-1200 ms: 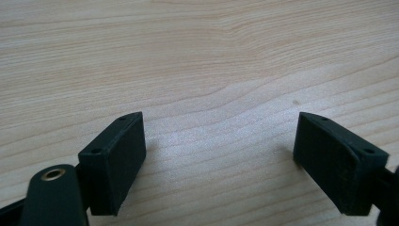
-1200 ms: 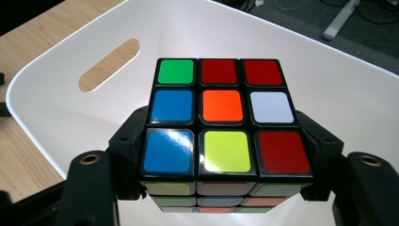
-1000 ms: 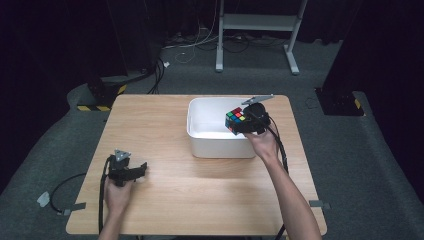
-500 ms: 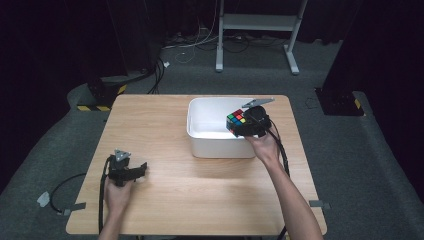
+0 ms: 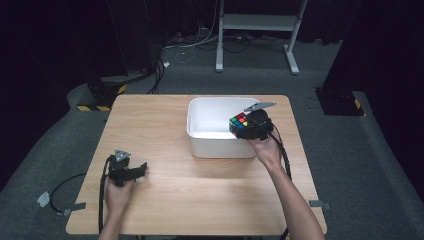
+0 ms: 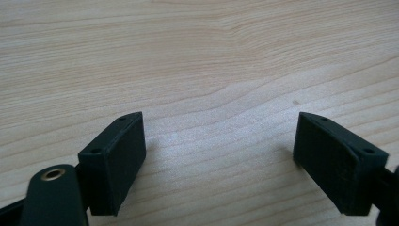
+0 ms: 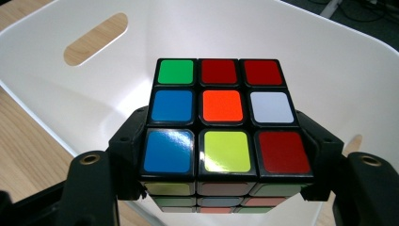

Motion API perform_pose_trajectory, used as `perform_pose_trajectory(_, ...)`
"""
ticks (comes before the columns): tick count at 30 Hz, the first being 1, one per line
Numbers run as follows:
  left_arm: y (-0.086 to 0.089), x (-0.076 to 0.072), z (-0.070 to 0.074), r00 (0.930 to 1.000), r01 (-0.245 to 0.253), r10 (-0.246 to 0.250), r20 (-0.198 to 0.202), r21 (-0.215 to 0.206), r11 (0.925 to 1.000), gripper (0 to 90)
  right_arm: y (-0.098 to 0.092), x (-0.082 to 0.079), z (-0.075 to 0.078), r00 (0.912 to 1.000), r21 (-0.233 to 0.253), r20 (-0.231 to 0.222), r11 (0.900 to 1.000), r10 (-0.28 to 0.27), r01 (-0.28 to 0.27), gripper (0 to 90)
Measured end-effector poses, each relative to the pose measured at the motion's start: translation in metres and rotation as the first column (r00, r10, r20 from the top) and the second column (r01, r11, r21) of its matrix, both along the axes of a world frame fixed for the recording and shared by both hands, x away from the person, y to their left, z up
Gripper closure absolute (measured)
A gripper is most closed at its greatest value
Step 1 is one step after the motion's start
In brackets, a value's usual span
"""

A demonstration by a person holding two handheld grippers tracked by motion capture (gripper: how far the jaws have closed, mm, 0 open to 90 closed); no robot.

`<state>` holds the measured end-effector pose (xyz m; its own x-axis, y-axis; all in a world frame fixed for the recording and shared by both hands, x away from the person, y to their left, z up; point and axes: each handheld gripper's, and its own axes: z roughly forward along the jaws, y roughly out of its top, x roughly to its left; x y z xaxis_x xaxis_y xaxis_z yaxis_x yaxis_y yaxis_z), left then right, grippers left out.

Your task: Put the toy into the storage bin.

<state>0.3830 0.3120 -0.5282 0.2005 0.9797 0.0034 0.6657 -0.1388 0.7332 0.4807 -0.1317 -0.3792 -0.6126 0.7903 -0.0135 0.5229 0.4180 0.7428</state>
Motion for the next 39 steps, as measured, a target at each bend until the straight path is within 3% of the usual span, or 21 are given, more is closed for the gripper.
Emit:
perform_pose_trajectory(20,0.0,0.0,0.0,1.0,-0.001,0.001,0.001,-0.003,1.0,17.6,-0.006,-0.001,-0.009,0.9998,-0.008,-0.014,1.0,-0.013,0.012,33.6)
perform_pose_trajectory(26,0.0,0.0,0.0,1.0,0.0,0.0,0.0,0.0,1.0,17.6,-0.005,0.0,-0.01,0.9996,0.014,-0.028,1.0,0.004,-0.004,32.3)
perform_pose_trajectory(29,0.0,0.0,0.0,1.0,-0.001,0.001,0.002,-0.003,1.0,17.6,-0.007,-0.001,-0.006,0.9998,0.063,-0.013,0.998,0.016,-0.015,31.0)
perform_pose_trajectory(39,0.0,0.0,0.0,1.0,-0.001,0.001,0.002,-0.003,1.0,17.6,-0.012,-0.005,-0.006,0.9999,0.079,0.004,0.997,0.01,-0.011,31.1)
